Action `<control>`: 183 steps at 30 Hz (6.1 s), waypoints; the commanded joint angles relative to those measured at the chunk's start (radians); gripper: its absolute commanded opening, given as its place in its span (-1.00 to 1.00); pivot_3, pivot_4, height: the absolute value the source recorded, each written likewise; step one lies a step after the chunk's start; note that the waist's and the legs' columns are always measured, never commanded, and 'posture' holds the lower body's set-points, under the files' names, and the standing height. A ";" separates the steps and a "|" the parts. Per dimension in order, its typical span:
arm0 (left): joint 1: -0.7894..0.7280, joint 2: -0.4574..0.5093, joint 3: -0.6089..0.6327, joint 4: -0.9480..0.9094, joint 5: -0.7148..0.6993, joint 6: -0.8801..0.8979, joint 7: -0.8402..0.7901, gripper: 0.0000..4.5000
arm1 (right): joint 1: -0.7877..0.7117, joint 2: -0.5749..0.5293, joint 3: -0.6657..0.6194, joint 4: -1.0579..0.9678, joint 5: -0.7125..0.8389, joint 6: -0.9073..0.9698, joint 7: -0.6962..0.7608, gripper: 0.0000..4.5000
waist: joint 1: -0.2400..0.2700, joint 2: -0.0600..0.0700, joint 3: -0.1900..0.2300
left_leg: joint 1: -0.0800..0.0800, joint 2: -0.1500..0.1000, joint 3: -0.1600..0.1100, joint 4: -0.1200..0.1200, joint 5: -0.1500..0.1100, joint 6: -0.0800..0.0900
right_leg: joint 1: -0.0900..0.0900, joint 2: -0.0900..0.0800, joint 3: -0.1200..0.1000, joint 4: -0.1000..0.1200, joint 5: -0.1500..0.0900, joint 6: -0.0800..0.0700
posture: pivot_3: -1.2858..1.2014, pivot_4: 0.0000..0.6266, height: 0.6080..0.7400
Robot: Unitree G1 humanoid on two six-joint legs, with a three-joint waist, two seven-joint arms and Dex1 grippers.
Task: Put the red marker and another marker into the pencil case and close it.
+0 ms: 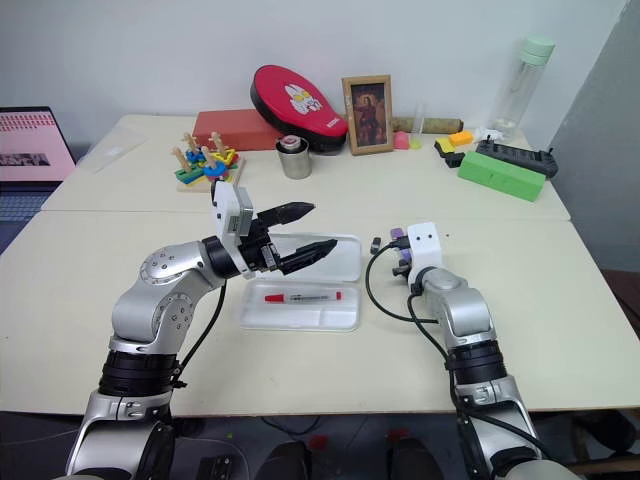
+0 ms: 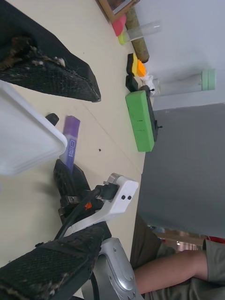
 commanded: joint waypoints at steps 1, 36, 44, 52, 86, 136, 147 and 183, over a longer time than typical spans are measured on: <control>-0.024 0.014 0.012 -0.010 -0.010 -0.020 -0.011 1.00 | -0.015 -0.026 -0.022 -0.007 -0.023 -0.066 -0.002 -0.52 | 0.000 0.000 0.000 | 0.000 0.000 0.000 0.000 0.000 0.000 | 0.000 0.000 0.000 0.000 0.000 0.000 | 0.03 -0.52 1.00; 0.962 0.236 0.646 -0.490 -0.234 0.220 0.051 1.00 | -0.364 -0.077 0.601 -0.079 -0.001 -0.133 0.813 -0.52 | -0.017 -0.001 0.001 | 0.001 0.002 0.001 -0.001 -0.001 0.000 | -0.007 -0.001 0.000 -0.002 -0.002 -0.002 | 0.03 -0.52 1.00; 0.984 0.226 0.648 -0.532 -0.262 0.225 0.086 1.00 | -0.334 -0.048 0.628 -0.036 -0.053 -0.132 0.816 -0.52 | -0.018 -0.001 0.001 | 0.001 0.002 0.001 -0.002 -0.001 0.000 | -0.007 0.000 0.000 -0.002 -0.002 -0.002 | 0.03 -0.52 1.00; 0.938 0.239 0.647 -0.544 -0.307 0.230 0.121 1.00 | -0.314 -0.041 0.640 -0.028 -0.071 -0.121 0.830 -0.52 | -0.020 -0.001 0.001 | 0.001 0.002 0.001 -0.002 -0.001 0.000 | -0.007 0.000 0.000 -0.002 -0.002 -0.002 | 0.03 -0.52 1.00; 0.522 0.258 0.355 -0.381 -0.260 0.209 0.148 1.00 | -0.495 -0.073 -0.016 0.038 0.145 -0.061 0.629 0.99 | -0.012 -0.002 0.001 | 0.001 0.001 0.001 -0.001 -0.001 0.000 | -0.006 0.000 -0.001 -0.003 -0.001 -0.001 | 0.03 -0.52 1.00; 0.284 0.173 0.162 -0.289 -0.233 0.183 0.129 1.00 | -0.408 0.042 0.066 0.668 -0.113 -0.331 0.278 0.07 | -0.027 -0.001 0.001 | -0.001 0.000 0.001 -0.002 -0.002 0.002 | -0.002 0.000 0.001 -0.002 -0.001 -0.002 | 0.03 -0.52 1.00; 0.268 0.171 0.155 -0.275 -0.227 0.178 0.121 1.00 | -0.414 0.012 0.032 0.651 -0.107 -0.353 0.276 -0.87 | -0.025 -0.001 0.001 | -0.001 0.000 0.001 -0.002 -0.002 0.002 | -0.002 0.000 0.000 -0.002 -0.001 -0.002 | 0.03 -0.52 1.00; 0.563 0.407 0.286 -0.372 -0.246 0.180 -0.090 1.00 | -0.125 -0.319 0.492 -0.171 0.022 -0.165 0.962 -0.87 | -0.018 -0.002 0.002 | -0.001 0.001 0.002 -0.002 -0.002 0.002 | -0.004 0.000 0.001 -0.003 -0.002 -0.002 | 0.03 -0.52 1.00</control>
